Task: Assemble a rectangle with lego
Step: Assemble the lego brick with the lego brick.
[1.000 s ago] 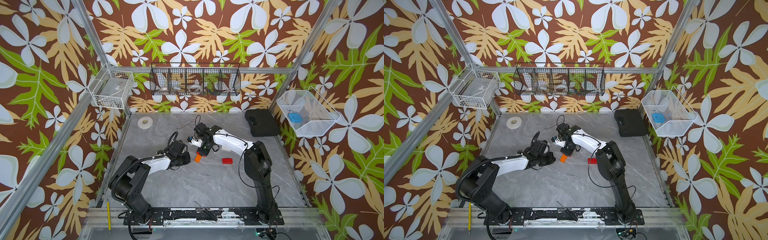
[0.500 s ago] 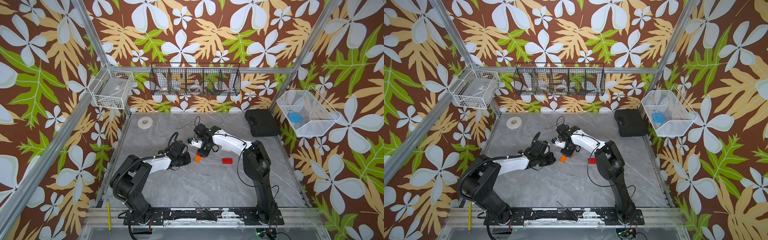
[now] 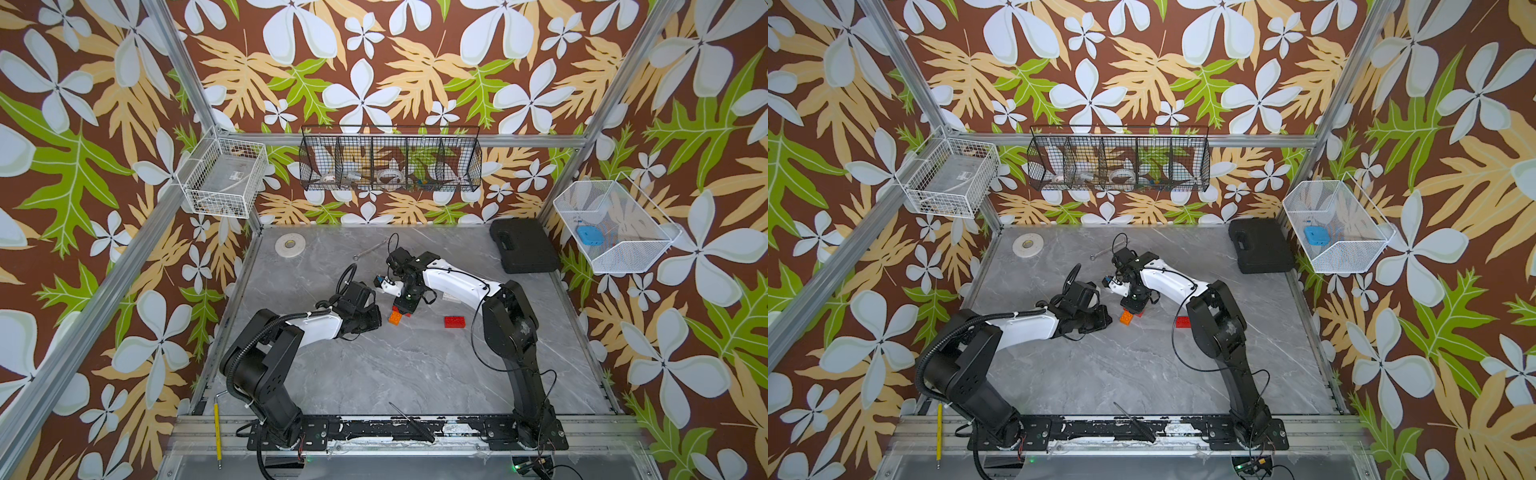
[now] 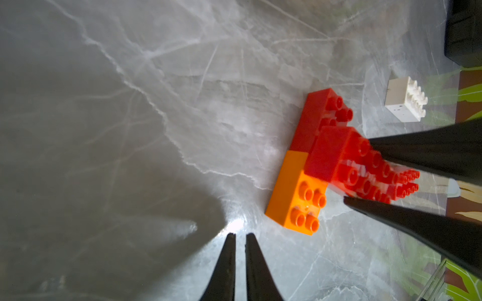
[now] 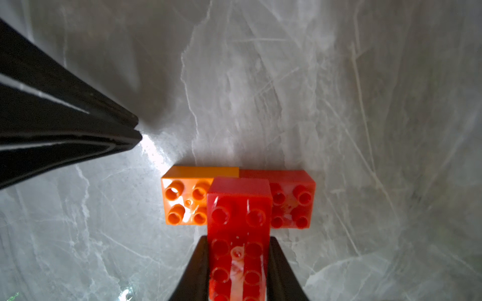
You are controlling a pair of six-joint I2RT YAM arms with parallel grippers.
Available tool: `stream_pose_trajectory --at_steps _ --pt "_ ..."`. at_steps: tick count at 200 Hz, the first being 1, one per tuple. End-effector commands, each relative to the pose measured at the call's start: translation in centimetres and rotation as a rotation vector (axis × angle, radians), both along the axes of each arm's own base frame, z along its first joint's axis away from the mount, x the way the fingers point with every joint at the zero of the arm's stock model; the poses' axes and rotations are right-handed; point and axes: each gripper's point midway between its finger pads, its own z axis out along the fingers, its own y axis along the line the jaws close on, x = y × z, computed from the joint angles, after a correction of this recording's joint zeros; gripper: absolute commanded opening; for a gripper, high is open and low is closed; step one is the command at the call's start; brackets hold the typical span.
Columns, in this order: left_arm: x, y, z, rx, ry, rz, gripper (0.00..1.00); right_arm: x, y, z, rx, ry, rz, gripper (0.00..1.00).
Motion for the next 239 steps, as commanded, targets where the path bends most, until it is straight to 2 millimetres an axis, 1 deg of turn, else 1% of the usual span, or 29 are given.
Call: stream_pose_trajectory --at_steps 1,51,95,105,133,154,179,213,239 --pt "0.3 -0.2 0.1 -0.009 -0.005 -0.001 0.13 -0.6 -0.5 -0.2 -0.025 0.020 0.004 0.13" --pt "0.3 -0.3 0.1 -0.007 -0.001 -0.003 0.13 -1.0 -0.6 0.1 -0.020 0.019 0.010 0.13" --pt "0.4 -0.4 0.4 -0.010 -0.009 -0.012 0.12 -1.2 -0.8 -0.5 -0.030 0.039 0.012 0.12" --pt "0.6 -0.5 0.9 -0.019 -0.026 -0.011 0.11 -1.2 -0.7 -0.6 -0.031 0.041 0.012 0.12" --pt "1.4 -1.4 3.2 -0.077 -0.091 -0.023 0.10 -1.5 -0.9 -1.2 -0.030 0.049 0.019 0.12" --pt "1.8 -1.9 4.1 -0.100 -0.106 -0.032 0.10 -1.9 -1.0 -1.8 -0.033 0.069 0.024 0.11" --pt "2.0 -2.2 4.4 -0.123 -0.114 -0.029 0.10 -2.3 -1.1 -2.2 -0.038 0.099 0.025 0.11" --pt "1.9 -2.0 4.4 -0.126 -0.115 -0.017 0.10 -2.2 -1.4 -2.7 -0.068 0.138 0.012 0.11" --pt "1.5 -1.6 4.0 -0.117 -0.109 -0.006 0.10 -1.8 -0.9 -2.0 -0.056 0.122 0.007 0.10"
